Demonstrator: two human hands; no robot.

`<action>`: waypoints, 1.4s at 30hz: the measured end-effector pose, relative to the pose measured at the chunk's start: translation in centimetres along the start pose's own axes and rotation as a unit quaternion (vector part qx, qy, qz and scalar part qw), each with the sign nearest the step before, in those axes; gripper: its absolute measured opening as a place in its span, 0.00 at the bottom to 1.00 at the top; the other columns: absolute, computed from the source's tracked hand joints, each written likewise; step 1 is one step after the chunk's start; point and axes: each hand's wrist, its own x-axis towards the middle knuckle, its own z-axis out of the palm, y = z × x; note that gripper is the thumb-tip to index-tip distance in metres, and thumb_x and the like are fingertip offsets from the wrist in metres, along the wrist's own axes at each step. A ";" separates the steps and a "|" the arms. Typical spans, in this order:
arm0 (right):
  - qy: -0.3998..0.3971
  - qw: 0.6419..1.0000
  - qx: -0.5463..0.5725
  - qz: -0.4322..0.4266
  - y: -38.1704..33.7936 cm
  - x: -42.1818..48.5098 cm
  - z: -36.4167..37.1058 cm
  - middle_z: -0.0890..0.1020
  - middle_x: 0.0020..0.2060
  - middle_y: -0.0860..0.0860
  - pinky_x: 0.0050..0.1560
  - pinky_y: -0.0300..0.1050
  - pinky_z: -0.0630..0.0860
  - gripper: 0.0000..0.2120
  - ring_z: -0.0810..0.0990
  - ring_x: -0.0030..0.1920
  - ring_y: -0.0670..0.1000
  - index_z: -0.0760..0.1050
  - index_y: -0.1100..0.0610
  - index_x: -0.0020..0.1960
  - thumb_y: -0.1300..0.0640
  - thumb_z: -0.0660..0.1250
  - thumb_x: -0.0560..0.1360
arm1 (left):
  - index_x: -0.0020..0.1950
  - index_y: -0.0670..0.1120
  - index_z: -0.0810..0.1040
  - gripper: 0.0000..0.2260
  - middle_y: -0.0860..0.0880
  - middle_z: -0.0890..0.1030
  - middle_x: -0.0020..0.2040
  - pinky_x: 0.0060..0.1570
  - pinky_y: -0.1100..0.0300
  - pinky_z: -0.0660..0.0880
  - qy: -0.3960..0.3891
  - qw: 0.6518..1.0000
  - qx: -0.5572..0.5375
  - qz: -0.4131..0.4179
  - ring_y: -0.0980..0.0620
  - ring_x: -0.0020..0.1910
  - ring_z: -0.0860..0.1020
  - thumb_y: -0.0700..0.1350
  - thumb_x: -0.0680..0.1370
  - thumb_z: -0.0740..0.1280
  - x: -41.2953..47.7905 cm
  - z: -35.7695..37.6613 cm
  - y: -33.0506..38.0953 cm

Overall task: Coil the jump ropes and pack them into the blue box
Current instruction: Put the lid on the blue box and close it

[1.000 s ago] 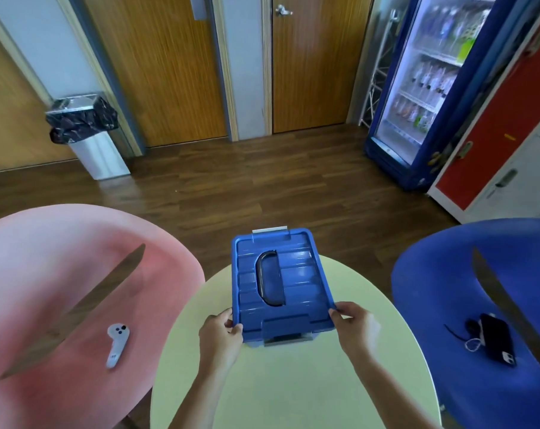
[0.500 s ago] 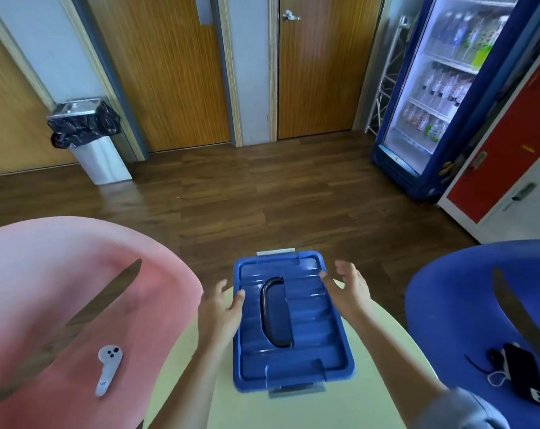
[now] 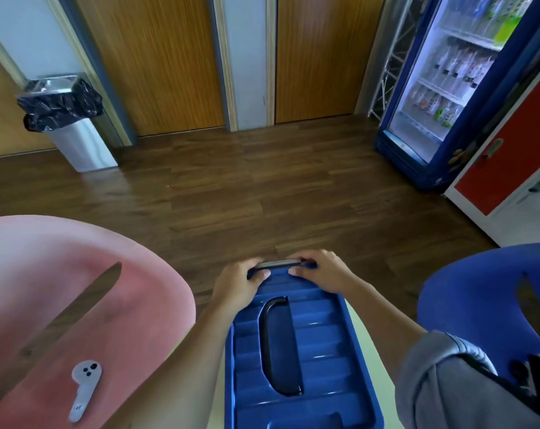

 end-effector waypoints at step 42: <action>0.034 0.991 0.013 -0.129 -1.5 -10.4 0.5 0.71 0.69 0.47 0.73 0.49 0.62 0.34 0.66 0.71 0.45 0.66 0.50 0.72 0.38 0.68 0.71 | 0.68 0.48 0.75 0.27 0.49 0.75 0.66 0.67 0.49 0.66 0.074 0.973 0.058 0.213 0.48 0.67 0.71 0.62 0.75 0.58 -7.1 -0.8 1.0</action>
